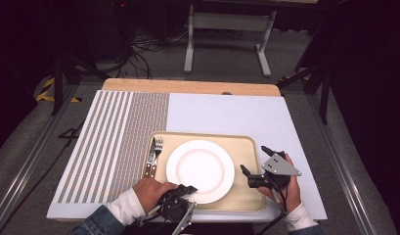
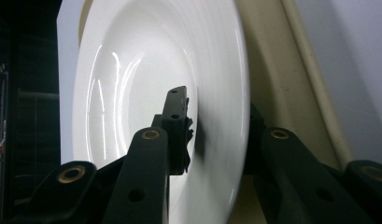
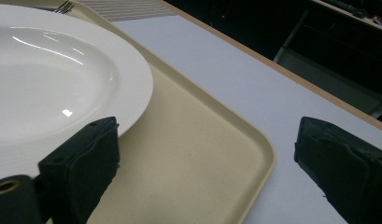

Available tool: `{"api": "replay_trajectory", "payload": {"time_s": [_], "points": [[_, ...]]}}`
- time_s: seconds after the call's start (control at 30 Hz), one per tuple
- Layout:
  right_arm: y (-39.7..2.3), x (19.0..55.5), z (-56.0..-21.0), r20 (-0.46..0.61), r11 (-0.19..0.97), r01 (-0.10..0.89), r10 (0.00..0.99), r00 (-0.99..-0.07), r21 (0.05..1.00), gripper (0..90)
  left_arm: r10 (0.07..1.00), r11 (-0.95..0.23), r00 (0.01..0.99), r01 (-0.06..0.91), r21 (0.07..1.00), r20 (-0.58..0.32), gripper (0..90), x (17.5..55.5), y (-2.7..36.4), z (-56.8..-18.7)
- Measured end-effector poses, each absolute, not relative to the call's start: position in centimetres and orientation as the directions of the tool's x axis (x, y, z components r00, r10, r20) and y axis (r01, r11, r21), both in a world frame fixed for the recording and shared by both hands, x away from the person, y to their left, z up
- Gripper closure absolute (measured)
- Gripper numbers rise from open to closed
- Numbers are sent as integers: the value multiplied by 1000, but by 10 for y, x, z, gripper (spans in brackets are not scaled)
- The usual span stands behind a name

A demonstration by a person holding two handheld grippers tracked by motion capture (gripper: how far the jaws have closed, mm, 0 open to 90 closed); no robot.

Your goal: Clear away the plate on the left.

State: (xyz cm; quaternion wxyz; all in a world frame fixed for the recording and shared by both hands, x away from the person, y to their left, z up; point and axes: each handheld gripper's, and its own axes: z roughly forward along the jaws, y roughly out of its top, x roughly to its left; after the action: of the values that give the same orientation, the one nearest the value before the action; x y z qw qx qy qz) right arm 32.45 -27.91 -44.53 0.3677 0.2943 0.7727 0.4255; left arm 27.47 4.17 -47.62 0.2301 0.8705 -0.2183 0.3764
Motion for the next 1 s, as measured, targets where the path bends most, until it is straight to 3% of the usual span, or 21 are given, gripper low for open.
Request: {"api": "replay_trajectory", "payload": {"time_s": [0.37, 1.0], "points": [[-278, 324, -446, -318, 470, 145, 763, -563, 871, 77, -177, -798, 658, -531, 284, 732, 591, 278, 50, -470], [-277, 324, -447, -320, 476, 146, 758, -568, 867, 78, -130, -802, 690, -496, 334, 712, 477, 283, 66, -465]]}}
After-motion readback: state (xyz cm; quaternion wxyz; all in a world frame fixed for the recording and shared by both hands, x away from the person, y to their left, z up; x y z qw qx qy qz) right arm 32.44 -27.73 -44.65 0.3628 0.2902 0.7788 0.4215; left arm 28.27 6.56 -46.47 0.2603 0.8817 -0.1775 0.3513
